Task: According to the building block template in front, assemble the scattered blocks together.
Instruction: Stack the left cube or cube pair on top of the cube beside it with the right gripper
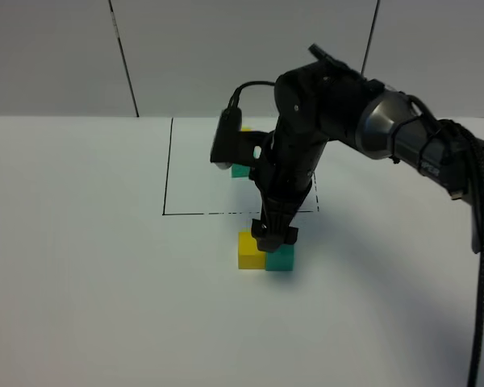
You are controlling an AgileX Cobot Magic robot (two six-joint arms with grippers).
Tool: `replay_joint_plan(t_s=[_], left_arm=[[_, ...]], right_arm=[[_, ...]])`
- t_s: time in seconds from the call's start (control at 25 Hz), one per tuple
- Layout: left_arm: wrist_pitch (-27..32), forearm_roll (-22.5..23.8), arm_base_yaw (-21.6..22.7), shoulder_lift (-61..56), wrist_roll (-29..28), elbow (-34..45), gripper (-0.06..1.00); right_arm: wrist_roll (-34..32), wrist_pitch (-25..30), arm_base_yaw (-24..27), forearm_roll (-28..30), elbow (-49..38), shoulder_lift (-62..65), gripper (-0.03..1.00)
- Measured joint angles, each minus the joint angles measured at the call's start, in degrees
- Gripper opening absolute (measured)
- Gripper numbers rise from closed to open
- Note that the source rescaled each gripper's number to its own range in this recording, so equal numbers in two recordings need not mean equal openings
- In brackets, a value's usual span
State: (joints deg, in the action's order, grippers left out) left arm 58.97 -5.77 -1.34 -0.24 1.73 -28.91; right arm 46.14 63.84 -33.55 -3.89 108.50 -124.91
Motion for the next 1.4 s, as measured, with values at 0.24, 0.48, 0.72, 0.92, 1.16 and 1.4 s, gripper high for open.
replay_joint_plan(t_s=[0.24,0.48,0.72,0.92,1.16,1.4], left_arm=[[0.00,0.00,0.00,0.00,0.00,0.00,0.87],[0.00,0.00,0.00,0.00,0.00,0.00,0.87],[0.00,0.00,0.00,0.00,0.00,0.00,0.87],[0.00,0.00,0.00,0.00,0.00,0.00,0.87],[0.00,0.00,0.00,0.00,0.00,0.00,0.87],[0.00,0.00,0.00,0.00,0.00,0.00,0.87]], right_arm=[[-14.32,5.49,4.70,-1.51,-0.01,7.36,1.00],[-28.62,5.40,21.53,-1.39,-2.86,13.08,1.00],[-32.65,5.34,38.70,-2.48,-16.58,23.13,1.00],[-35.42,1.79,47.49,-6.49,-34.10,36.17,1.00],[-40.71,-2.97,52.19,-4.09,-56.39,56.65,1.00],[-42.98,-1.39,52.36,-0.48,-66.64,76.75,1.00]])
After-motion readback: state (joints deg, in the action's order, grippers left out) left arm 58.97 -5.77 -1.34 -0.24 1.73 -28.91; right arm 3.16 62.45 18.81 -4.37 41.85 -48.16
